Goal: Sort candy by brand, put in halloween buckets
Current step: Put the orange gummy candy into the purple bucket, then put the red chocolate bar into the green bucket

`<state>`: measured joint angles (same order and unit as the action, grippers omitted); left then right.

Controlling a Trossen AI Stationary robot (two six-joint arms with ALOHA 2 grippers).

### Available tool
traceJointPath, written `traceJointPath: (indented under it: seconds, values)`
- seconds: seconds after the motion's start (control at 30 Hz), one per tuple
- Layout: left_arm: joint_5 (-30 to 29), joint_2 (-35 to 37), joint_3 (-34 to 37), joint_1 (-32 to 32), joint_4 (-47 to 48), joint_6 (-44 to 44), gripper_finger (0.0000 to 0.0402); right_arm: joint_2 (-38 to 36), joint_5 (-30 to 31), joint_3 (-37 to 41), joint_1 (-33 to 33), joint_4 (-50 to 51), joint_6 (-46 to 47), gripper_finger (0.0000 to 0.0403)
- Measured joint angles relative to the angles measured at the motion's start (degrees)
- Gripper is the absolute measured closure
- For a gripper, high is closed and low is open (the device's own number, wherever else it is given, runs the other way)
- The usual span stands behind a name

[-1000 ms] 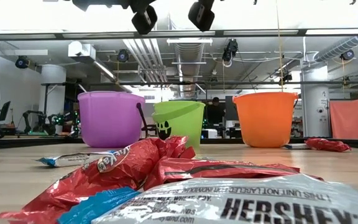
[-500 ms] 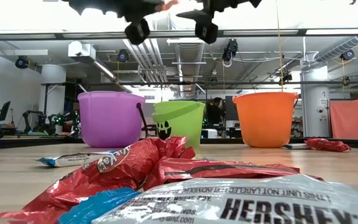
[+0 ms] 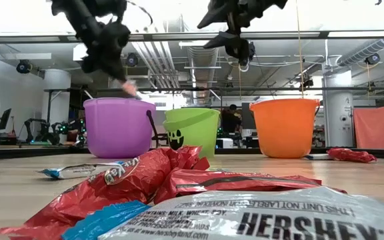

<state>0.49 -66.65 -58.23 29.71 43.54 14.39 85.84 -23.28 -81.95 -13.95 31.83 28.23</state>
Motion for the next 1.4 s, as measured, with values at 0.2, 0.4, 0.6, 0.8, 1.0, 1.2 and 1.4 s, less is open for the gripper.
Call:
traceJointPath:
  seconds: [0.2,0.4,0.6,0.8,1.0,1.2,1.4]
  values:
    - [-1.64,-5.38,-0.11,3.88,4.57,-3.53,0.0392,0.02,0.41,0.00,0.08,6.63,5.17,0.0209]
    - [-5.47,-9.49,-0.14,4.05,4.05,-6.86,0.0352,-0.13,0.41,0.00,0.89,19.56,11.14,0.0209]
    - [-5.95,-11.15,-0.14,4.05,4.32,-6.98,0.0317,-0.68,0.67,0.00,3.40,35.76,15.31,0.0209]
    - [-5.96,-11.18,-0.14,4.05,4.45,-7.40,0.0286,-1.30,7.89,3.15,5.95,44.22,16.83,0.0209]
    - [-4.92,-8.10,-0.14,3.83,4.09,-5.30,0.0274,-2.43,13.83,15.50,6.07,43.15,18.68,0.0209]
    - [-4.30,-4.41,-2.70,3.72,2.01,-4.43,0.0278,-3.81,18.63,29.06,6.06,34.67,21.92,0.0209]
    - [-4.30,-3.86,-7.67,3.69,-3.27,-4.43,0.0279,-3.67,22.07,37.57,5.92,23.16,24.00,0.0209]
